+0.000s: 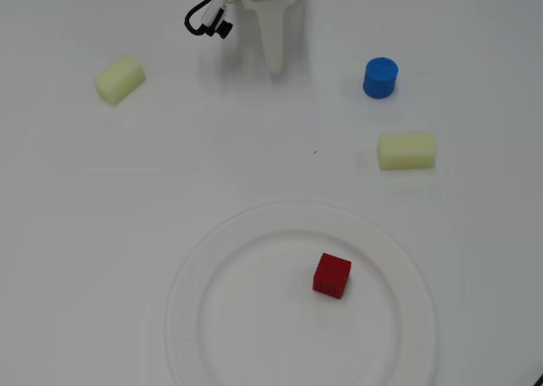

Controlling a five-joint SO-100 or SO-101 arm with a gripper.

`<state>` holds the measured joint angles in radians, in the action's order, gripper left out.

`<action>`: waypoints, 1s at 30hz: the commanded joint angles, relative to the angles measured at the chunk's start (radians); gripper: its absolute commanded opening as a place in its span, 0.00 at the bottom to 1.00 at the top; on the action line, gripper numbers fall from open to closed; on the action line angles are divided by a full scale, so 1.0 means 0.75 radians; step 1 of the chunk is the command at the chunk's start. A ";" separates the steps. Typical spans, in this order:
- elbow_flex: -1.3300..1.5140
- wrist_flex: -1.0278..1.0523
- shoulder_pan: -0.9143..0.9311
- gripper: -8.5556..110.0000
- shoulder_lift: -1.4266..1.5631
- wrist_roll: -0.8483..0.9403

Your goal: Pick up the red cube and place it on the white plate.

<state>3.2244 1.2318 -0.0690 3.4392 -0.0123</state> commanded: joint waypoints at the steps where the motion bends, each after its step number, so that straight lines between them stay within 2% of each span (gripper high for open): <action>1: 0.010 -0.004 0.035 0.07 0.010 -0.033; 9: 0.010 -0.004 0.072 0.07 0.008 -0.039; 12: 0.010 -0.004 0.072 0.11 0.008 -0.039; 30: 0.010 -0.004 0.072 0.11 0.008 -0.039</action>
<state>3.2244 1.2318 -0.0199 3.4392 -0.0476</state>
